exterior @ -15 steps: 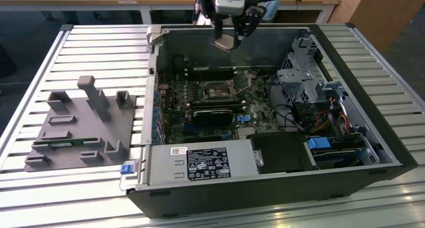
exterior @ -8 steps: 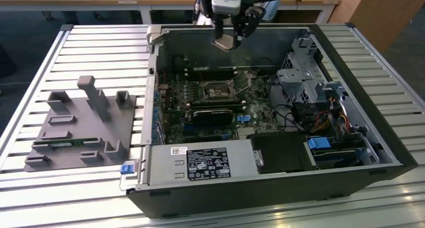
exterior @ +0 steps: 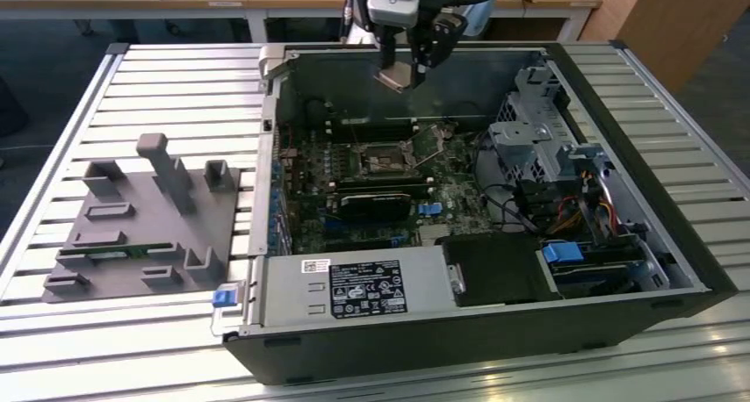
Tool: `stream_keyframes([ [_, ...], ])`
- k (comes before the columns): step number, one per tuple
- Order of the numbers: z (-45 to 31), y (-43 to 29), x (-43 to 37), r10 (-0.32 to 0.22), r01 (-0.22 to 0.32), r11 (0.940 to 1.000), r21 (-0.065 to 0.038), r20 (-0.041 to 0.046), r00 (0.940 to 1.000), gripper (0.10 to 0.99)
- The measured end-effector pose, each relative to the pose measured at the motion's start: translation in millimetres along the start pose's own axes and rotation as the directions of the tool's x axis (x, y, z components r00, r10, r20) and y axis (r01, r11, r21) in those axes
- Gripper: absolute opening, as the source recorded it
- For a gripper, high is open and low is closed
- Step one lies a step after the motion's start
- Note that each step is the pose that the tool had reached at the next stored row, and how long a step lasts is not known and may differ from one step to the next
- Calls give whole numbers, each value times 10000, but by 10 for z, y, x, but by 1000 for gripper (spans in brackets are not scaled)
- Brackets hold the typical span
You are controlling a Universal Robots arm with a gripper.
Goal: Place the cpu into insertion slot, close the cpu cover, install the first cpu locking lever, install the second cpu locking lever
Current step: 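Place the cpu into insertion slot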
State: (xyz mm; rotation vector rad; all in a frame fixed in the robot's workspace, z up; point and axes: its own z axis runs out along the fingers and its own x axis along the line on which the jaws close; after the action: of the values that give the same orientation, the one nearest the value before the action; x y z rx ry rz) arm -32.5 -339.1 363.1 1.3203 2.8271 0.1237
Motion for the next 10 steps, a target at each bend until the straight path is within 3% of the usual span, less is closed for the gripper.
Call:
stream_keyframes([
  [10, 15, -1, 0, 359, -360, 9993, 76, 131, 9993, 525],
])
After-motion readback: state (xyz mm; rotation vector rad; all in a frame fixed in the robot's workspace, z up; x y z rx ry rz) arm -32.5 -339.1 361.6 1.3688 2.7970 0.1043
